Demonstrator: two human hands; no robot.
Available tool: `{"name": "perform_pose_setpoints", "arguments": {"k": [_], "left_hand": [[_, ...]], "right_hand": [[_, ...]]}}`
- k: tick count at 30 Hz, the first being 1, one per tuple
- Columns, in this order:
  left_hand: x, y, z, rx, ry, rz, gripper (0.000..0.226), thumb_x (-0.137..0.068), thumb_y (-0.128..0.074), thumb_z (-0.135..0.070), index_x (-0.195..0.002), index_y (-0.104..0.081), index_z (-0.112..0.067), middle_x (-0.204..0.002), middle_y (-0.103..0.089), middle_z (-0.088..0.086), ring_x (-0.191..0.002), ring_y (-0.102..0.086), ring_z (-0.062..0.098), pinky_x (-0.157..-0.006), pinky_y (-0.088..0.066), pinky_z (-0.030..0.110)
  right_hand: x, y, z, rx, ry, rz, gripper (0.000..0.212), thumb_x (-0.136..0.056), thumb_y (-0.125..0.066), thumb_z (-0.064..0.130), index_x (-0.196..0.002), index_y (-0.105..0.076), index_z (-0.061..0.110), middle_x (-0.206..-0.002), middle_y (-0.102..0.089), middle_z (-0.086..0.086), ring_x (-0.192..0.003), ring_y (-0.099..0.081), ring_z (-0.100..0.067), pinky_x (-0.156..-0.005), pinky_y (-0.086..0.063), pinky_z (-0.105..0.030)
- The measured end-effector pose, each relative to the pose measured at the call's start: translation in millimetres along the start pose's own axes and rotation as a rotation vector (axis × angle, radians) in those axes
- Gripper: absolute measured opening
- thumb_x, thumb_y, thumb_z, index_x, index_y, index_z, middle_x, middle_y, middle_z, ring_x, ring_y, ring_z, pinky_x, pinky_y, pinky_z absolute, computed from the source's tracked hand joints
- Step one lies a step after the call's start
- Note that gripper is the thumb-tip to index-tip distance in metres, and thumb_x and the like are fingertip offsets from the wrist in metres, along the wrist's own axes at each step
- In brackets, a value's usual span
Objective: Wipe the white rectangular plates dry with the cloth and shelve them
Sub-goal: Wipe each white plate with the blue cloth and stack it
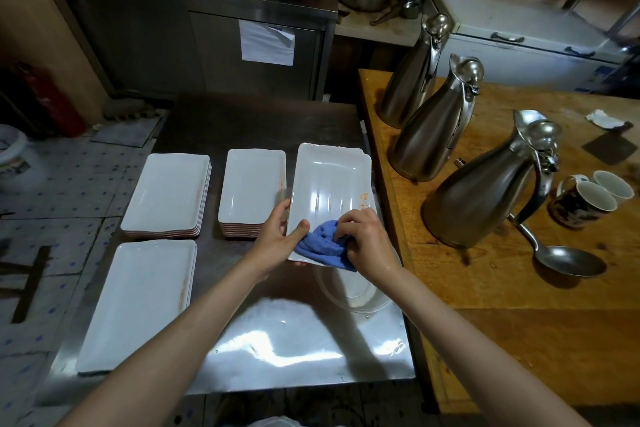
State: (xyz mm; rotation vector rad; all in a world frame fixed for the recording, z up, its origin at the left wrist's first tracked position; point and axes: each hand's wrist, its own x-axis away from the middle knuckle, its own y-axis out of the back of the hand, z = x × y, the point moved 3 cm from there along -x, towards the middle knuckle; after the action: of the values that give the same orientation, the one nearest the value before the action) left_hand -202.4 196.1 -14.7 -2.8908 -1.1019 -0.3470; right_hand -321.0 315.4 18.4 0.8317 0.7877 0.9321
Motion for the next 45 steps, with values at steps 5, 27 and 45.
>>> {"name": "perform_pose_setpoints", "arguments": {"k": [5, 27, 45], "left_hand": [[-1, 7, 2, -0.051, -0.031, -0.022, 0.057, -0.091, -0.059, -0.023, -0.141, -0.032, -0.024, -0.128, -0.045, -0.011, -0.12, -0.049, 0.014, -0.099, -0.046, 0.032], [1, 7, 8, -0.063, -0.023, -0.024, 0.052, -0.089, -0.062, -0.023, -0.133, -0.034, -0.03, -0.126, -0.046, -0.009, -0.119, -0.047, 0.014, -0.098, -0.048, 0.043], [-2, 11, 6, -0.024, -0.03, -0.062, 0.062, -0.08, -0.063, -0.039, -0.135, -0.04, -0.024, -0.134, -0.054, 0.0, -0.116, -0.056, 0.018, -0.094, -0.052, 0.042]], "right_hand": [[6, 7, -1, 0.034, -0.015, -0.124, 0.026, -0.074, -0.065, -0.01, -0.094, -0.074, 0.005, -0.105, -0.061, -0.017, -0.095, -0.055, -0.033, -0.074, -0.046, -0.028], [2, 7, 2, 0.067, -0.054, -0.124, 0.035, -0.068, -0.075, 0.001, -0.101, -0.062, 0.005, -0.094, -0.064, -0.014, -0.084, -0.056, -0.03, -0.068, -0.052, -0.039], [13, -8, 12, 0.238, -0.051, 0.046, 0.087, -0.07, -0.052, 0.071, -0.137, -0.043, 0.016, -0.127, -0.049, -0.013, -0.113, -0.045, -0.029, -0.093, -0.041, -0.039]]}}
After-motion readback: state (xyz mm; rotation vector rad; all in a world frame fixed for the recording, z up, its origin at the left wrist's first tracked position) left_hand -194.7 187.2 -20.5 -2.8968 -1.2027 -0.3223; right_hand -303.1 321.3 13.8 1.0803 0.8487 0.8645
